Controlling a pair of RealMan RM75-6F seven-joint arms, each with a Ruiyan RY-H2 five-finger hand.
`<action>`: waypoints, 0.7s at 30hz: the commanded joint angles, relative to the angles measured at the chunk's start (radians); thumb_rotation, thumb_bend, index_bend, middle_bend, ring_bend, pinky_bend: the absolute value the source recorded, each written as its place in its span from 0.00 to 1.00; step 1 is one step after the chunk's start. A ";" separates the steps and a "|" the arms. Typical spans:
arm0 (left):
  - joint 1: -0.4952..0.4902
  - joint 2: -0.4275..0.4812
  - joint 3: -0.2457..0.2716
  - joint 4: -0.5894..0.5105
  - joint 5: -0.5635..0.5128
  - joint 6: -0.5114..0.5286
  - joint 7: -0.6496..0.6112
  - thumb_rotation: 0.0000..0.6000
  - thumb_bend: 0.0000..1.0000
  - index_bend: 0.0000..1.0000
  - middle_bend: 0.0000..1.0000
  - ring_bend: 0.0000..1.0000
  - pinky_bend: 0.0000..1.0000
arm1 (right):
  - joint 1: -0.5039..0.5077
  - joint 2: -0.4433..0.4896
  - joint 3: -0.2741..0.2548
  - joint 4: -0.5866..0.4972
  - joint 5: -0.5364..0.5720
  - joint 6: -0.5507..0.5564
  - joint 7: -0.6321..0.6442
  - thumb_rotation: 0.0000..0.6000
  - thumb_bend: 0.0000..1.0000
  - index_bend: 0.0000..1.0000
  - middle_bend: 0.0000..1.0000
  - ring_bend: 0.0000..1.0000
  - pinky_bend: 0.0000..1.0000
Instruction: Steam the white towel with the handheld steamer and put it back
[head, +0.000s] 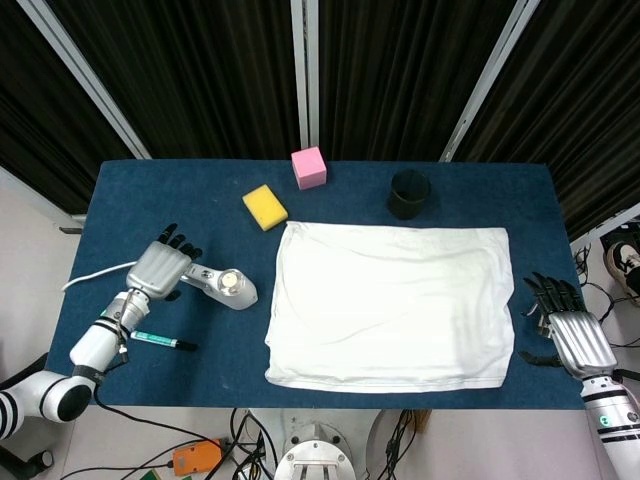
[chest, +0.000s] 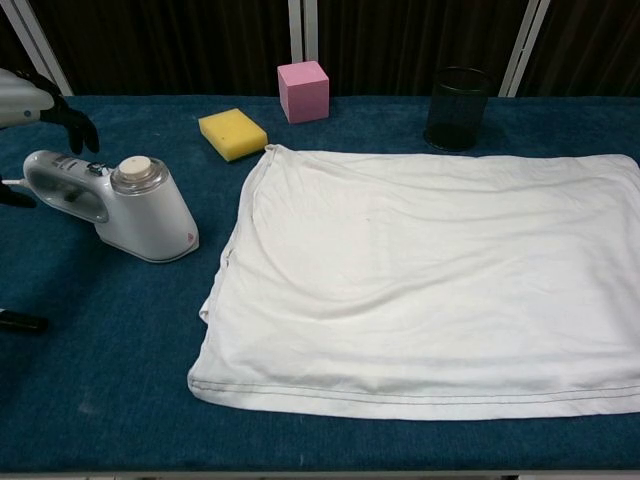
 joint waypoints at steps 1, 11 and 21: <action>-0.038 -0.008 0.019 -0.005 -0.054 -0.030 0.058 1.00 0.12 0.27 0.32 0.20 0.03 | 0.012 -0.002 0.000 0.001 0.005 -0.017 -0.010 1.00 0.10 0.00 0.01 0.00 0.00; -0.101 -0.030 0.050 -0.002 -0.155 -0.042 0.121 1.00 0.12 0.33 0.40 0.25 0.03 | 0.023 -0.014 -0.001 0.020 0.016 -0.039 0.008 1.00 0.10 0.00 0.01 0.00 0.00; -0.152 -0.043 0.078 -0.001 -0.223 -0.044 0.153 1.00 0.12 0.41 0.46 0.32 0.03 | 0.034 -0.020 -0.001 0.035 0.019 -0.053 0.014 1.00 0.09 0.00 0.01 0.00 0.00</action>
